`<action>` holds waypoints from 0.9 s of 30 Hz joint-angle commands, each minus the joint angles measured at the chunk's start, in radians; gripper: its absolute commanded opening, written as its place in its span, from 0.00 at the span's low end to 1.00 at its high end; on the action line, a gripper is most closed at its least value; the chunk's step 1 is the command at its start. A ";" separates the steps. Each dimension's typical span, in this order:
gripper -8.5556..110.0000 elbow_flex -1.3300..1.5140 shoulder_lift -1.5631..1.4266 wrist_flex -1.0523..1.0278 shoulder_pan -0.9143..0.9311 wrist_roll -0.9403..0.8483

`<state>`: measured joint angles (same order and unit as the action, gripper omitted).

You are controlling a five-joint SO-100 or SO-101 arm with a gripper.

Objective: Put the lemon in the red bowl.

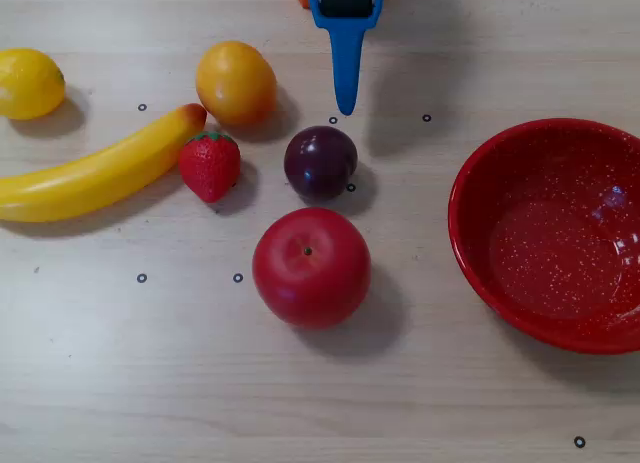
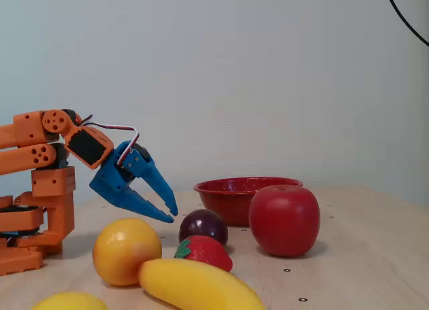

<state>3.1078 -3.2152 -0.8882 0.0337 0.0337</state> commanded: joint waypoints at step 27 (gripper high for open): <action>0.07 -0.110 0.063 -0.025 0.021 0.031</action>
<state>3.0526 -3.2106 -0.9020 0.0353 0.0399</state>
